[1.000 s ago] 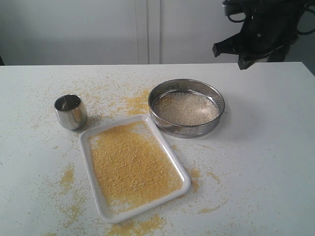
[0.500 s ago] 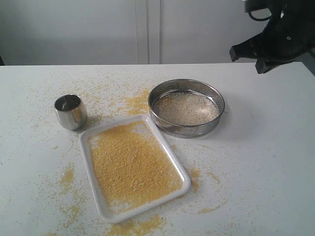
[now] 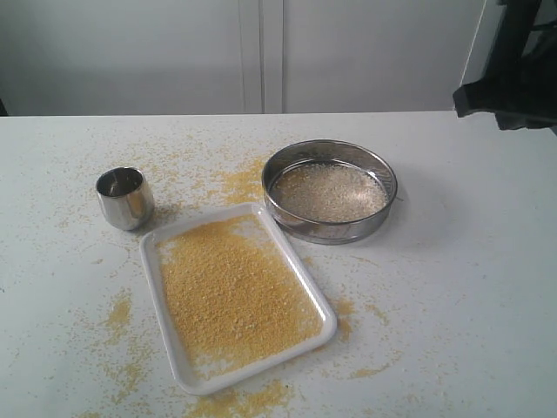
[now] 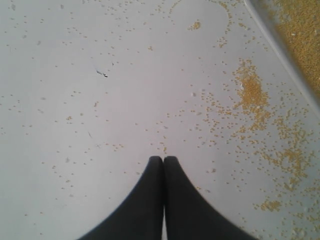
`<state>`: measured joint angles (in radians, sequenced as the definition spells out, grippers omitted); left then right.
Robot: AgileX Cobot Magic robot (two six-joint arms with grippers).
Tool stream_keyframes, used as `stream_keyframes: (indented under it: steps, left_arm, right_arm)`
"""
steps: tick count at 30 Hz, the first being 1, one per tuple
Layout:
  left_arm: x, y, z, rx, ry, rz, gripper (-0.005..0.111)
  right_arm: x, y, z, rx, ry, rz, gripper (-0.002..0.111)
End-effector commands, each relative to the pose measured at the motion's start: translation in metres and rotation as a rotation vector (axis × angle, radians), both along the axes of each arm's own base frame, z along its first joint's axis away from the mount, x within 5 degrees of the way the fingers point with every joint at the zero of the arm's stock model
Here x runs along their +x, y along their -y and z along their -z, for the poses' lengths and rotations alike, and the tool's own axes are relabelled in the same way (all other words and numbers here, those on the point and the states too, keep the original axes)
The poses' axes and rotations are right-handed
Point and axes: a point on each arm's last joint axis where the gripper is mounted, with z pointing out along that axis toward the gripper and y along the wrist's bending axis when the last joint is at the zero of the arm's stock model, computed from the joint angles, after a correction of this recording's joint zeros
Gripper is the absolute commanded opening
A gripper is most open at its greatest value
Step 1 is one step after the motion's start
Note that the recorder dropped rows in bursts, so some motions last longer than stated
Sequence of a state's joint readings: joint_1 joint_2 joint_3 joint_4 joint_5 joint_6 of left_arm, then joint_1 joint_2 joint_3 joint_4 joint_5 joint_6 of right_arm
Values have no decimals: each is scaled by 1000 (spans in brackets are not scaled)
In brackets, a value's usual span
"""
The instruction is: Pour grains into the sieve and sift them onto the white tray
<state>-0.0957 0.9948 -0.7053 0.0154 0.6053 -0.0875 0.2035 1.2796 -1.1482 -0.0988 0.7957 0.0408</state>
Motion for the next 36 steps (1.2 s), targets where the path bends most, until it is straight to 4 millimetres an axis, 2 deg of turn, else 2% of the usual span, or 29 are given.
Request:
stream_keyframes:
  steps: [1,12,17,22,28,36]
  left_arm:
    - [-3,0,0,-8,-5,-7,0]
    - [-3,0,0,-8,-5,-7,0]
    - [-3,0,0,-8,-5,-7,0]
    - [-3,0,0,-8,-5,-7,0]
    - [-3,0,0,-8,-5,-7,0]
    - [-3,0,0,-8,-5,-7,0]
  right_arm:
    - [-26,8,-3,0,69,-4,0]
    - [-91,19,-7,44,280,-15,0]
    - [-127,26,-15,84,427,-18,0]
    - [-154,31,-19,98,503,-17,0]
    - [-173,35,-28,113,583,-17,0]
    - [-182,37,-31,119,617,-17,0]
